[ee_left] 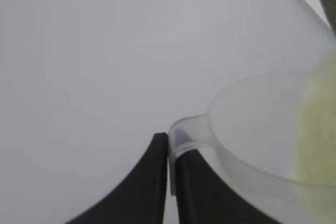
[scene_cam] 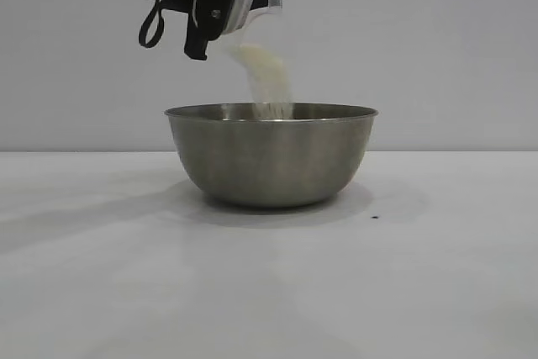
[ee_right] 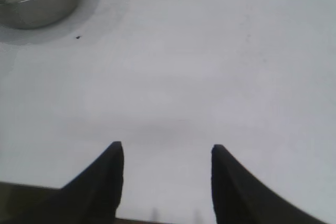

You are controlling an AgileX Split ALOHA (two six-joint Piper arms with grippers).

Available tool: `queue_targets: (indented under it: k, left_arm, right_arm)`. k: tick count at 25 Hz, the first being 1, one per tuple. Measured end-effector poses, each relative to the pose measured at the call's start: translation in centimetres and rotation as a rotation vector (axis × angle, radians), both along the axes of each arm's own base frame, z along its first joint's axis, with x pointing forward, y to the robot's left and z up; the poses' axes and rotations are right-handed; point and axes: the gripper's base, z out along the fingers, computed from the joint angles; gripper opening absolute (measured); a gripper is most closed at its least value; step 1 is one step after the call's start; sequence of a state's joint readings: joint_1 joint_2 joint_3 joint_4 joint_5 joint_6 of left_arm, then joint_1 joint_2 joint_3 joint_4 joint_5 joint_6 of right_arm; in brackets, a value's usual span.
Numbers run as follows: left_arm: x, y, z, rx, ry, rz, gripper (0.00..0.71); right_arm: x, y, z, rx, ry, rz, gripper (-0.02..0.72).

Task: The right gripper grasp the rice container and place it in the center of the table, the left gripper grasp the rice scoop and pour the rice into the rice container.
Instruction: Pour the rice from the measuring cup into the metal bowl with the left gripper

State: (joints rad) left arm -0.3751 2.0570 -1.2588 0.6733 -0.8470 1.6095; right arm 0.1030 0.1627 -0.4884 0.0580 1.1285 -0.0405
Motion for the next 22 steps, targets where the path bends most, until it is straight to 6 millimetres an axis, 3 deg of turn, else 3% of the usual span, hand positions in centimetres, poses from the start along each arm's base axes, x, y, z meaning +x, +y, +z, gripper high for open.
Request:
queue_targets:
  k: [10,22]
  left_arm:
    - [-0.16,-0.16,-0.01,0.190,-0.219,-0.023,0.000]
    - [-0.61,-0.85,-0.06,0.266,-0.315,-0.057,0.000]
  right_arm:
    - [0.00,0.00,0.00,0.000,0.000,0.000,0.328]
    - [0.00,0.00,0.00,0.000,0.000,0.000,0.328]
